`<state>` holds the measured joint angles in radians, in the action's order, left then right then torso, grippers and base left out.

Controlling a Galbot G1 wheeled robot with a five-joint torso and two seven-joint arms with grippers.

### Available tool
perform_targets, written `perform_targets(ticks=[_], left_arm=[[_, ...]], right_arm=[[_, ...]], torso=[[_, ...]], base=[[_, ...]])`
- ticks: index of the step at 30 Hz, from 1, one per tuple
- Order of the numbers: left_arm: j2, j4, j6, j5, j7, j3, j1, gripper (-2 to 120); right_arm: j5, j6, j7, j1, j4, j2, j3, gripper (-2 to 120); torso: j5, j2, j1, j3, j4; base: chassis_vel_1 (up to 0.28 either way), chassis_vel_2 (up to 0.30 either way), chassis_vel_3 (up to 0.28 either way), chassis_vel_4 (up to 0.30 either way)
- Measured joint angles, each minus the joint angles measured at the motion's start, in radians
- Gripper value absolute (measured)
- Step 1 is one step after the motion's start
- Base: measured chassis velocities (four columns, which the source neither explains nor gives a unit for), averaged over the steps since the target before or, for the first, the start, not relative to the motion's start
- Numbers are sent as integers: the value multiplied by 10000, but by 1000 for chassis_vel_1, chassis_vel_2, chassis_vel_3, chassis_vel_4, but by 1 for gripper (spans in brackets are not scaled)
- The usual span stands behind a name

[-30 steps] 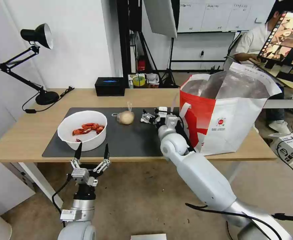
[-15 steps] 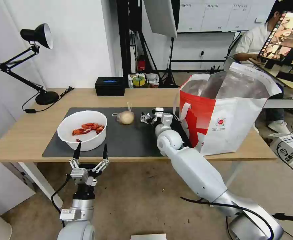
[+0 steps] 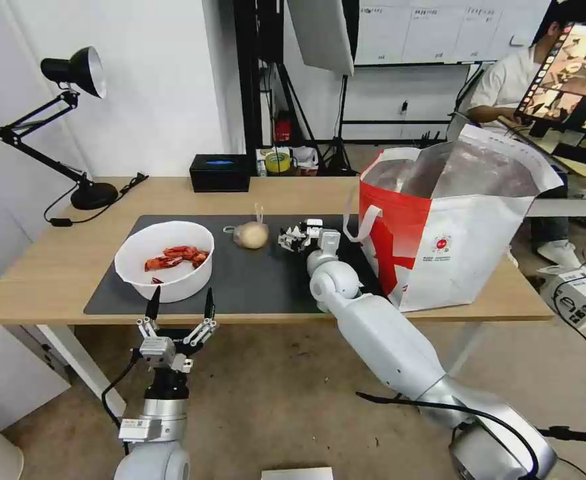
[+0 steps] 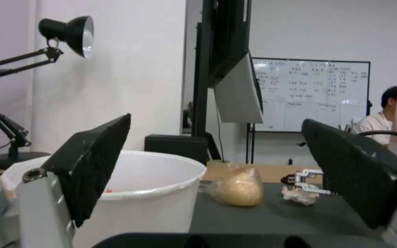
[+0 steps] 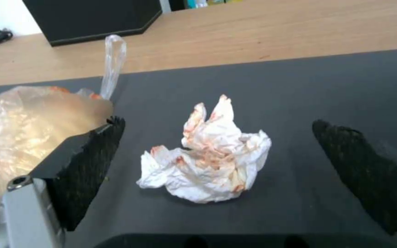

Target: Pick up the trash from the table and place it into the takeout bag.

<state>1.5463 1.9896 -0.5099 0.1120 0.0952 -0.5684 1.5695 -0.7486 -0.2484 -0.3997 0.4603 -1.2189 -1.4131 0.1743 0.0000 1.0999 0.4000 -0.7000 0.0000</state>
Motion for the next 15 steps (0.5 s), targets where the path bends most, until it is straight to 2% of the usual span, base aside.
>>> perform_targets(ticks=[5,8,15], left_arm=[[-1,-51,-17,8,-1,1,-7,100],[-1,-70,-32,10,-1,3,-5,100],[-1,-93,-72,15,-2,9,-9,100]], right_arm=[[118,0,57,0,150,-42,57,99],[139,0,96,0,198,-52,63,92],[164,-1,120,-3,280,-84,72,62]], torso=[[0,0,0,0,0],[1,0,0,0,0],[1,0,0,0,0]], base=[[0,0,0,0],[0,0,0,0],[0,0,0,0]])
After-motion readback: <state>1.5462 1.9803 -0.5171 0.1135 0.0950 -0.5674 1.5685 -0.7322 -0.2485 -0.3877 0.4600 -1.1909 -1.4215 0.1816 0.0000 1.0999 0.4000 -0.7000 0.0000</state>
